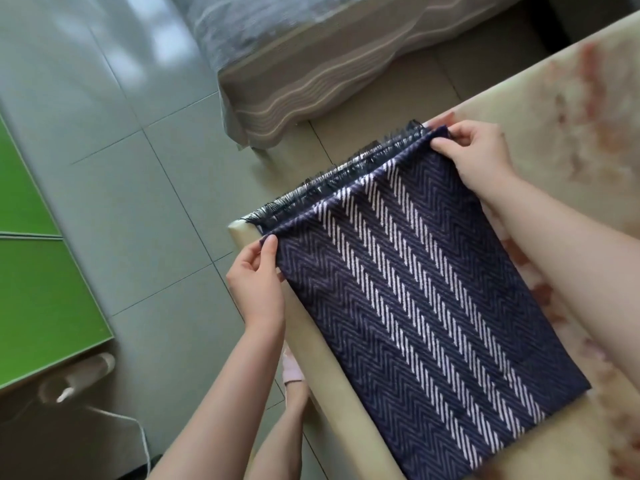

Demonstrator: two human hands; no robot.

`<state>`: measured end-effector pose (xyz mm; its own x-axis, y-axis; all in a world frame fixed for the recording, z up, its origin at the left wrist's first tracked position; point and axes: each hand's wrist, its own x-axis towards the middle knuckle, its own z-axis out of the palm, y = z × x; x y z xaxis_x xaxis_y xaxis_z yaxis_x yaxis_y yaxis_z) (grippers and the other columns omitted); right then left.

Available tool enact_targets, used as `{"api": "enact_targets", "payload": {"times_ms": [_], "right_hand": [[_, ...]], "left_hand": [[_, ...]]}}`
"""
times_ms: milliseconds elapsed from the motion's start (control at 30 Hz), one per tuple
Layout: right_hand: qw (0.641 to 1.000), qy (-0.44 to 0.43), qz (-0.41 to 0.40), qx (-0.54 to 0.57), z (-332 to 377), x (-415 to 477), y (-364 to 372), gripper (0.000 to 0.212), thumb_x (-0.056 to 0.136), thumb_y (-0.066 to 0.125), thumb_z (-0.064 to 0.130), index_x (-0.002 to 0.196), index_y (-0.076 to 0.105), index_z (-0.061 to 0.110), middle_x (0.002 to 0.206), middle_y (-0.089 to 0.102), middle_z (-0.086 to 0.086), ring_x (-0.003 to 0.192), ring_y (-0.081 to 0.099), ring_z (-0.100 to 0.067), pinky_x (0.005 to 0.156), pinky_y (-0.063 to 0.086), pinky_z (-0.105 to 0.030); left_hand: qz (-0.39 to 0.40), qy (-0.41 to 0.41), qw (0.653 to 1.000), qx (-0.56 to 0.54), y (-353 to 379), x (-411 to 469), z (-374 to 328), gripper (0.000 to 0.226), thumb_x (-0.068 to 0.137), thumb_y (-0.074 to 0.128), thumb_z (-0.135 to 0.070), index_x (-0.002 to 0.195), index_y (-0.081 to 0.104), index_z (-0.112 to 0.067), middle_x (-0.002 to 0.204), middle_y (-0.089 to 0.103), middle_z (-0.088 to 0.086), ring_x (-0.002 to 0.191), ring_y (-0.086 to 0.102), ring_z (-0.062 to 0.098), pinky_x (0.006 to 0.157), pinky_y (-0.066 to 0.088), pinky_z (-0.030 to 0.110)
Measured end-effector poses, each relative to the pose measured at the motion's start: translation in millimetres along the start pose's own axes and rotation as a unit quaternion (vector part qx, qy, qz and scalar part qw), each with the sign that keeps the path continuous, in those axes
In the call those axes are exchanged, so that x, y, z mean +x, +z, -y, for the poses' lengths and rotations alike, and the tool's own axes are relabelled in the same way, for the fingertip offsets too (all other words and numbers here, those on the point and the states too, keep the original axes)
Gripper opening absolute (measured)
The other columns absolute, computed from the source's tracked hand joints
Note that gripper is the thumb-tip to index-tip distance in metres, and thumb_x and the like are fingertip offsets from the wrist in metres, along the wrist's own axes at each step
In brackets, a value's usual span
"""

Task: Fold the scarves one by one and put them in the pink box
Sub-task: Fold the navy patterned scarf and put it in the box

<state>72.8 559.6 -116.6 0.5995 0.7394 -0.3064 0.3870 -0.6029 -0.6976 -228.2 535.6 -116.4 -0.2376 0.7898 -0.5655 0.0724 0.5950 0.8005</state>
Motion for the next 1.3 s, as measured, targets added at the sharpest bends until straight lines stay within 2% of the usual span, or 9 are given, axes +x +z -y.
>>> {"api": "enact_targets", "payload": {"times_ms": [133, 300, 400, 567, 767, 867, 1033, 1133, 1300], "right_hand": [[1.0, -0.001, 0.004, -0.028, 2, 11, 8, 0.01, 0.08, 0.068, 0.029, 0.086, 0.069, 0.021, 0.081, 0.066, -0.001, 0.077, 0.058, -0.015, 0.083, 0.048, -0.037], [0.993, 0.004, -0.008, -0.114, 4, 17, 14, 0.02, 0.082, 0.065, 0.038, 0.087, 0.07, 0.019, 0.082, 0.065, -0.001, 0.088, 0.06, -0.021, 0.102, 0.039, -0.044], [0.989, 0.0, -0.03, -0.142, 4, 18, 15, 0.024, 0.085, 0.063, 0.037, 0.094, 0.07, 0.015, 0.09, 0.069, -0.006, 0.094, 0.061, -0.024, 0.103, 0.037, -0.042], [0.986, -0.01, -0.054, -0.157, 8, 18, 15, 0.025, 0.086, 0.062, 0.036, 0.095, 0.07, 0.015, 0.095, 0.07, -0.005, 0.096, 0.06, -0.025, 0.099, 0.029, -0.033], [0.989, -0.011, -0.078, -0.127, 9, 20, 16, 0.024, 0.084, 0.063, 0.037, 0.095, 0.071, 0.017, 0.096, 0.07, -0.001, 0.095, 0.061, -0.022, 0.104, 0.03, -0.036], [0.987, -0.007, -0.07, -0.147, 5, 25, 18, 0.027, 0.086, 0.061, 0.039, 0.099, 0.071, 0.018, 0.103, 0.07, -0.001, 0.103, 0.057, -0.024, 0.099, 0.023, -0.033], [0.983, -0.008, -0.069, -0.172, 5, 29, 23, 0.026, 0.088, 0.059, 0.04, 0.098, 0.07, 0.019, 0.107, 0.067, -0.003, 0.111, 0.052, -0.026, 0.101, 0.021, -0.033], [0.981, -0.008, -0.066, -0.182, 7, 31, 24, 0.024, 0.087, 0.06, 0.04, 0.096, 0.069, 0.021, 0.107, 0.067, -0.003, 0.113, 0.05, -0.025, 0.1, 0.022, -0.032], [0.977, -0.005, -0.082, -0.198, 5, 28, 25, 0.025, 0.086, 0.061, 0.041, 0.099, 0.063, 0.019, 0.112, 0.062, -0.005, 0.117, 0.043, -0.025, 0.098, 0.029, -0.032]], "left_hand": [[-0.004, 0.001, 1.0, 0.018, 1, 15, -1, 0.01, 0.091, 0.061, -0.022, 0.084, 0.067, -0.019, 0.077, 0.069, -0.002, 0.072, 0.061, 0.01, 0.076, 0.055, 0.044], [-0.019, -0.001, 0.999, 0.046, 2, 28, 2, 0.012, 0.087, 0.066, -0.024, 0.075, 0.067, -0.024, 0.07, 0.068, -0.007, 0.07, 0.06, 0.01, 0.08, 0.054, 0.046], [-0.025, 0.002, 0.998, 0.054, 4, 30, 1, 0.015, 0.087, 0.065, -0.024, 0.072, 0.065, -0.025, 0.068, 0.066, -0.007, 0.069, 0.06, 0.01, 0.08, 0.054, 0.047], [-0.037, 0.017, 0.998, 0.055, 7, 32, -2, 0.018, 0.087, 0.066, -0.024, 0.069, 0.064, -0.024, 0.061, 0.061, -0.01, 0.063, 0.054, 0.009, 0.071, 0.051, 0.041], [-0.049, 0.038, 0.995, 0.08, 10, 38, -6, 0.014, 0.087, 0.065, -0.027, 0.072, 0.065, -0.028, 0.073, 0.065, -0.007, 0.071, 0.058, 0.012, 0.079, 0.055, 0.05], [-0.056, 0.056, 0.992, 0.093, 12, 39, -8, 0.01, 0.088, 0.064, -0.026, 0.078, 0.066, -0.023, 0.077, 0.066, -0.006, 0.071, 0.059, 0.01, 0.077, 0.055, 0.041], [-0.071, 0.055, 0.99, 0.108, 10, 42, -8, 0.012, 0.089, 0.063, -0.027, 0.085, 0.067, -0.016, 0.073, 0.064, -0.007, 0.059, 0.057, 0.01, 0.062, 0.054, 0.029], [-0.087, 0.062, 0.985, 0.135, 11, 46, -9, 0.01, 0.087, 0.065, -0.026, 0.086, 0.066, -0.016, 0.074, 0.061, -0.012, 0.065, 0.055, -0.002, 0.061, 0.042, 0.003], [-0.089, 0.07, 0.979, 0.167, 13, 46, -11, 0.013, 0.084, 0.069, -0.025, 0.088, 0.059, -0.018, 0.074, 0.057, -0.013, 0.067, 0.052, -0.004, 0.06, 0.038, 0.002]]}}
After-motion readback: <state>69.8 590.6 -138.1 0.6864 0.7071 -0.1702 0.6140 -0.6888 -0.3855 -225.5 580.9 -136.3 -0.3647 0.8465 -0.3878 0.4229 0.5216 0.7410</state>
